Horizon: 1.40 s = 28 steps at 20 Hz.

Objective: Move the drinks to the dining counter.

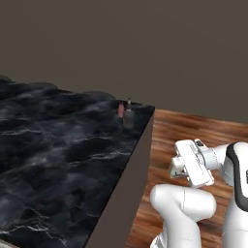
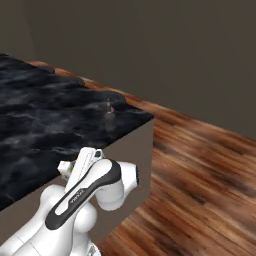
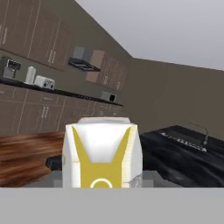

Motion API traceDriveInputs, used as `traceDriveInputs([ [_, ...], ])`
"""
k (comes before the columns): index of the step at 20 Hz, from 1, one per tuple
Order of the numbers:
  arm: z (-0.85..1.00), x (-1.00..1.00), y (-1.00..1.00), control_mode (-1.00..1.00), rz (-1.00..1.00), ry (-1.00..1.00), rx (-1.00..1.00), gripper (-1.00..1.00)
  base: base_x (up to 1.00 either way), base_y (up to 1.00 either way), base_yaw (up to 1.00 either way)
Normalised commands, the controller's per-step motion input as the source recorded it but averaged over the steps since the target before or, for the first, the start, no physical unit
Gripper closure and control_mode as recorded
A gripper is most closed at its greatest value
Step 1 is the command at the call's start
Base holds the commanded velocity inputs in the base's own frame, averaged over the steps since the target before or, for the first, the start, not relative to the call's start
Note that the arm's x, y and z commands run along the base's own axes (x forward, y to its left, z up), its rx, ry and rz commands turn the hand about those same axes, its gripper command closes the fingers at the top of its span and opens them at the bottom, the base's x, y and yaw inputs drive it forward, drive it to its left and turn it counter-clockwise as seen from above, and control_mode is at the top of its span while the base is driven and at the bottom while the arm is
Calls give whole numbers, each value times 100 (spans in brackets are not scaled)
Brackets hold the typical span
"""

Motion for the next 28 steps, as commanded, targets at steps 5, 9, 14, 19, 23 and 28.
traceDriveInputs([
  [5,0,0,0,100,0,0,0,100,77,-42,47],
  [9,0,0,0,100,0,0,0,100,68,-45,46],
  [14,0,0,0,100,0,0,0,100,64,-41,46],
  [19,0,0,0,100,0,0,0,100,55,-40,44],
  [23,0,0,0,100,0,0,0,100,33,-55,40],
  [28,0,0,0,100,0,0,0,100,11,-71,36],
])
